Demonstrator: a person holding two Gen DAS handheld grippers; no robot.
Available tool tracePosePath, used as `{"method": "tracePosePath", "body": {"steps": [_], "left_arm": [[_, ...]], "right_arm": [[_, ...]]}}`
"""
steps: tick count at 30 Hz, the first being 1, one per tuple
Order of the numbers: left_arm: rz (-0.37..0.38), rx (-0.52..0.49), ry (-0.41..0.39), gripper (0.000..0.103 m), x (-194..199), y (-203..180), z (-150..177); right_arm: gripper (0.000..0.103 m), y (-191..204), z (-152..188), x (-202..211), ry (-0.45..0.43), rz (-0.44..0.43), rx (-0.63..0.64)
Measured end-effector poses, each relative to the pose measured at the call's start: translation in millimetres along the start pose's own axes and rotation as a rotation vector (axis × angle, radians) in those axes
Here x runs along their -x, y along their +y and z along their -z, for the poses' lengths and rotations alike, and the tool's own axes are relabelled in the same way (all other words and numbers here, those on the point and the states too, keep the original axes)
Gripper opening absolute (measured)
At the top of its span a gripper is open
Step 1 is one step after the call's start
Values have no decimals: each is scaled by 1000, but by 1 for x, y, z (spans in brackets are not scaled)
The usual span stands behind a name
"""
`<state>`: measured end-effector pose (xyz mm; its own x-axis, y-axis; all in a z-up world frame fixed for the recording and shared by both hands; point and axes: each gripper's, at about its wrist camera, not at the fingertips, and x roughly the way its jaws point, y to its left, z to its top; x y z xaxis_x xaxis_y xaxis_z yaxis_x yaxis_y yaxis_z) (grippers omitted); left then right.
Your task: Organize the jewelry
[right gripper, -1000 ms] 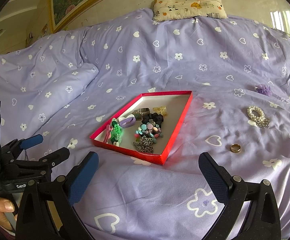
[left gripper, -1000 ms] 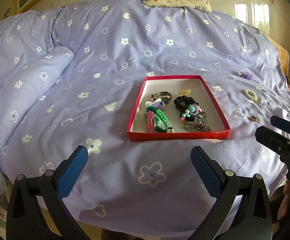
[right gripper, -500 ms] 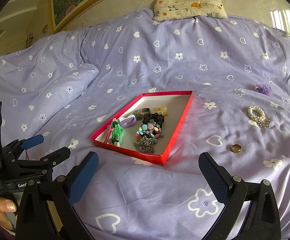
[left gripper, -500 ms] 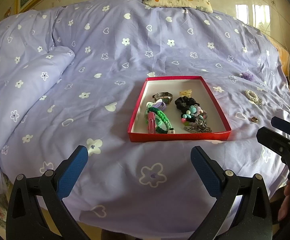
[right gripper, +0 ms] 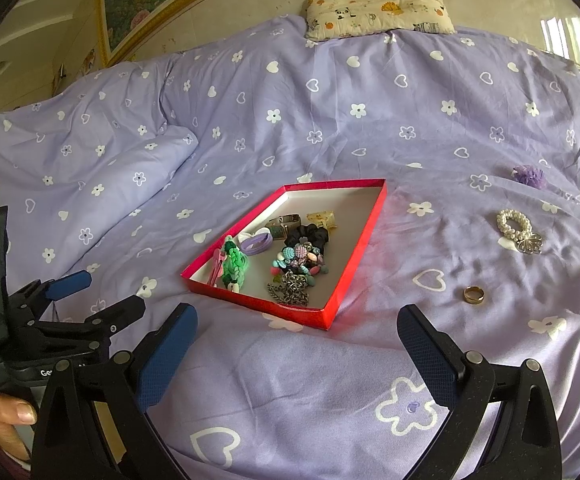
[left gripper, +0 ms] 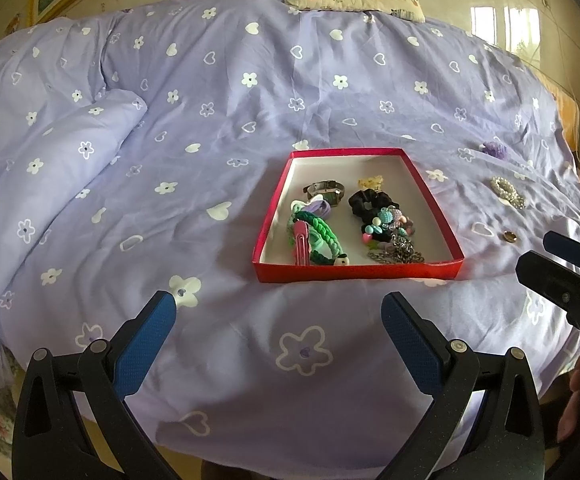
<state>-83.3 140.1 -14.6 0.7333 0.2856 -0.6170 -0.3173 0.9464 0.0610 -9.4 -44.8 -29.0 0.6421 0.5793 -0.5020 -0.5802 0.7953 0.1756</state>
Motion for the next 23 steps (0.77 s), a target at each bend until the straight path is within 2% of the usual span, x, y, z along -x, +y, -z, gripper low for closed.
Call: {"method": "tracePosePath", "body": {"steps": [23], "left_arm": [[13,-20,25,103,-16,-6,-4]], "right_arm": [[101,-6,-3,-12,30,-17,-30]]}}
